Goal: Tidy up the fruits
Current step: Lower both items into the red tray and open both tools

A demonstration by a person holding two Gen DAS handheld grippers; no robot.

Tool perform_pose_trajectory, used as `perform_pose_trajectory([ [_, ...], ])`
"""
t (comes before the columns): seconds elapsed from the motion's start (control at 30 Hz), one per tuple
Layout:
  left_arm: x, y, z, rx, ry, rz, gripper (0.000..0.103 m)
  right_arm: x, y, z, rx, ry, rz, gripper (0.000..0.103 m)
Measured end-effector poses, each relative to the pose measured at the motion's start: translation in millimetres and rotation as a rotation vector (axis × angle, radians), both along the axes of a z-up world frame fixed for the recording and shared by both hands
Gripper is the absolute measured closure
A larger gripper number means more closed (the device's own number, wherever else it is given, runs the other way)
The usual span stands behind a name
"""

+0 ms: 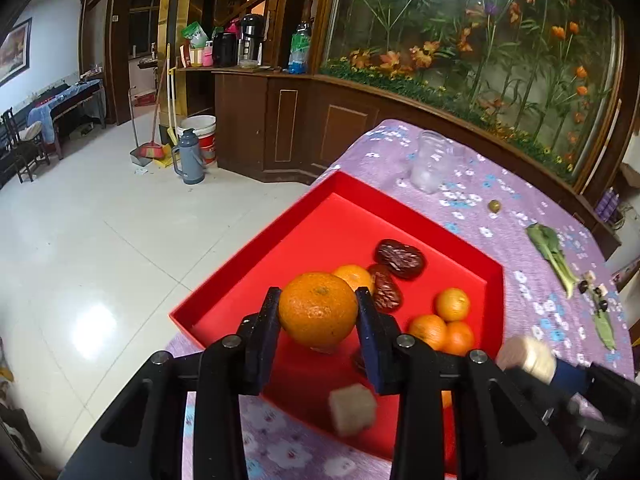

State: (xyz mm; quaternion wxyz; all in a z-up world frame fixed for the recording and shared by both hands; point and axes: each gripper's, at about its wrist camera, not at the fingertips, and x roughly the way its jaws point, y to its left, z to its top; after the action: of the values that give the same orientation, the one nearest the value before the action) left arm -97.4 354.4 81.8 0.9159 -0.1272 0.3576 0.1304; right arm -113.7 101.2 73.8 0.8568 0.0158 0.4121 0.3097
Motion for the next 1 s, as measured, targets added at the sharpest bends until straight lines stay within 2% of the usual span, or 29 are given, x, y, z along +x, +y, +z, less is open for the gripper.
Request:
perform_pose_trajectory([
  [0.27,23.8,5.4,-14.9,0.016,0.044,-0.017,0.068,-5.4,32.9,-22.6,-0.056,0.000,0.076,0.057],
  [0.6,39.1,4.6,-26.0,0.029,0.072,-0.038,0.068,-0.1,45.5,-40.6,-0.092,-0.011,0.103,0.057],
  [1.0,43.9,-3.4,-27.5,0.059,0.064,-0.055,0.068,-1.6,51.0,-41.4,-0.110,-0.057,0.123,0.056],
])
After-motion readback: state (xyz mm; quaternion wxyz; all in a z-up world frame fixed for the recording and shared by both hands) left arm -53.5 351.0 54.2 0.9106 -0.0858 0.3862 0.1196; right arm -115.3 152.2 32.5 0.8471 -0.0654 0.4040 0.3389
